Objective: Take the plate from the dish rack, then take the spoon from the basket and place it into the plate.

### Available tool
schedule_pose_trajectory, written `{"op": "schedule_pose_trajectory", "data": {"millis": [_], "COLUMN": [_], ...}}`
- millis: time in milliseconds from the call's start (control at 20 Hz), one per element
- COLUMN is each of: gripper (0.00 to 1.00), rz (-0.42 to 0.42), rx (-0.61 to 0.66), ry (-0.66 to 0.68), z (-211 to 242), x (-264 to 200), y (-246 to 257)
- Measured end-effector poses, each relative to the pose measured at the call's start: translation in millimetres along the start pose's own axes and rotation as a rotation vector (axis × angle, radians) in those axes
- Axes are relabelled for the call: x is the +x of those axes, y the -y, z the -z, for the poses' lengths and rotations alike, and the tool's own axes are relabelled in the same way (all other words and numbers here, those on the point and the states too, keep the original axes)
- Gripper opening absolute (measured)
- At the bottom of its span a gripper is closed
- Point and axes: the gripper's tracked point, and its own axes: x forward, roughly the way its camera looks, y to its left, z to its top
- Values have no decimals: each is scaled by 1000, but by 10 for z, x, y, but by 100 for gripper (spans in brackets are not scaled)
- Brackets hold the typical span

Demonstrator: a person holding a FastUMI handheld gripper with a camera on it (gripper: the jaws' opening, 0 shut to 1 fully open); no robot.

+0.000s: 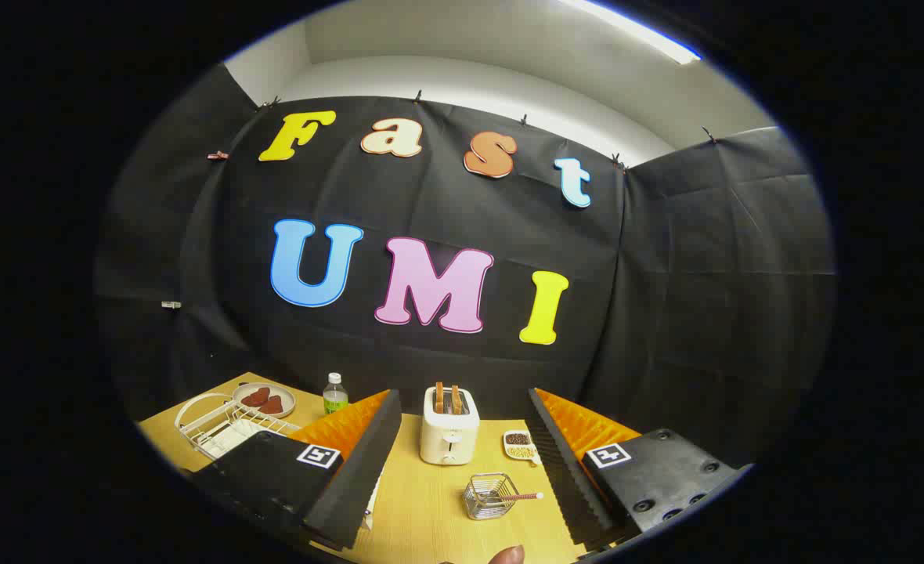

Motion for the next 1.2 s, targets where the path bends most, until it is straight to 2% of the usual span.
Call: {"op": "schedule_pose_trajectory", "data": {"millis": [400,750,1000,1100,1200], "gripper": [98,98,98,97,98], "rz": [-10,20,-2,17,42], "rx": [-6,10,-4,-4,-24], "ry": [3,23,38,72,22], "z": [8,-8,-96,-195,-34], "x": [-68,-21,-45,-20,39], "y": [-25,118,41,55,20]}}
